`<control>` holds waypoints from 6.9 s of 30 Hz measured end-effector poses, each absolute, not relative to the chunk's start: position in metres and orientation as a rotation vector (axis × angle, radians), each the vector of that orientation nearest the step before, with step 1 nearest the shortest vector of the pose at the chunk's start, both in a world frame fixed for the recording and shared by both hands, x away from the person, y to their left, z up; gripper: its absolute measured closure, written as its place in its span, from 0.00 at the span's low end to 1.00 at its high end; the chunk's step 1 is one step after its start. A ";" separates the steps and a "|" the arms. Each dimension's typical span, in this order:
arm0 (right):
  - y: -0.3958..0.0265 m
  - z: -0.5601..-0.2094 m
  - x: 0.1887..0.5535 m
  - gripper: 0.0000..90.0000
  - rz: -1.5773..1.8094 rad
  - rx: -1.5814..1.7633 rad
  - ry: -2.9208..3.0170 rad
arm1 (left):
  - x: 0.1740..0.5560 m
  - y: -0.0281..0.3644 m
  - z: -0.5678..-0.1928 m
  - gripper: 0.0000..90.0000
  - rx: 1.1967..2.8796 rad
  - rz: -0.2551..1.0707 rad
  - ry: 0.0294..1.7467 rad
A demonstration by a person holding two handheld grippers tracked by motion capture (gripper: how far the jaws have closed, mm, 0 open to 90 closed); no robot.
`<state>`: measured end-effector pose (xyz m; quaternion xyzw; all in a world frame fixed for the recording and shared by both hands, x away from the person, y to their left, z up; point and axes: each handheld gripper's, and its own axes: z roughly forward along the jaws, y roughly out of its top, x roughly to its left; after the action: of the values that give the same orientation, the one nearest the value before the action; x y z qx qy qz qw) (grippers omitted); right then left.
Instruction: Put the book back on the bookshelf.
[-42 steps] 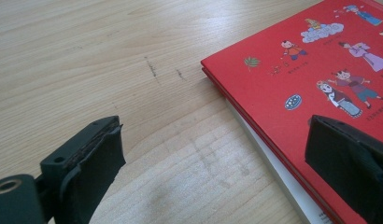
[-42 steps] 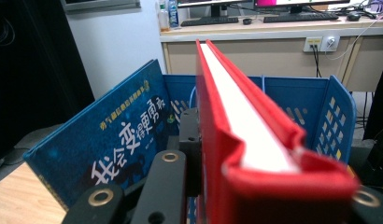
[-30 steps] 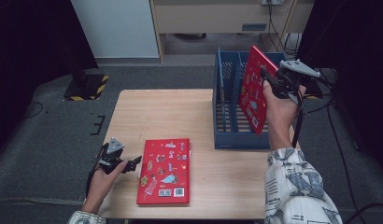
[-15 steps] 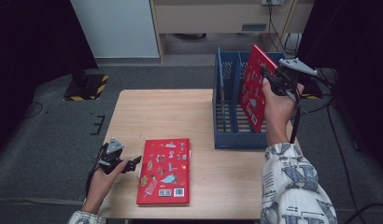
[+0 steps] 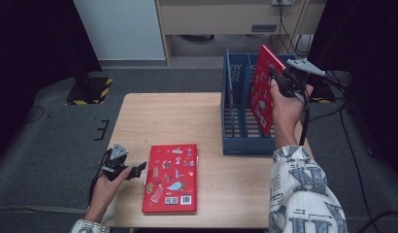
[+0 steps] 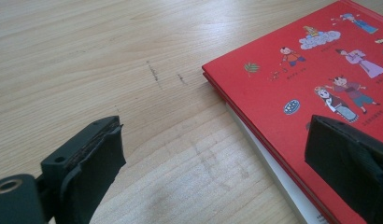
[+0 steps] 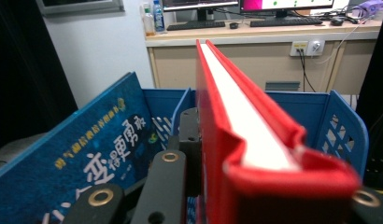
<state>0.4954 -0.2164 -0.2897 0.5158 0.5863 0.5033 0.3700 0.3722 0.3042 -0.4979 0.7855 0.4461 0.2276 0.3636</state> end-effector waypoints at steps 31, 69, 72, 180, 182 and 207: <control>-0.210 -0.339 0.525 0.89 1.235 1.339 1.522 | 0.374 0.302 -0.500 0.04 2.048 0.587 1.128; -0.192 -0.371 0.514 0.88 1.175 1.332 1.612 | 0.372 0.298 -0.497 0.04 2.053 0.595 1.109; -0.193 -0.372 0.511 0.87 1.185 1.342 1.603 | 0.372 0.297 -0.496 0.04 2.052 0.597 1.108; -0.183 -0.387 0.502 0.43 1.150 1.265 1.570 | 0.373 0.291 -0.498 0.04 2.106 0.627 1.085; -0.184 -0.389 0.499 0.43 1.150 1.256 1.579 | 0.373 0.290 -0.498 0.04 2.111 0.628 1.083; -0.197 -0.408 0.475 0.58 1.163 1.269 1.645 | 0.374 0.289 -0.499 0.04 2.129 0.633 1.082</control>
<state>0.4749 -0.1970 -0.4076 0.4949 0.6416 0.4536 0.3710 0.3738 0.2887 -0.4994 0.8137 0.4135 0.2419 0.3293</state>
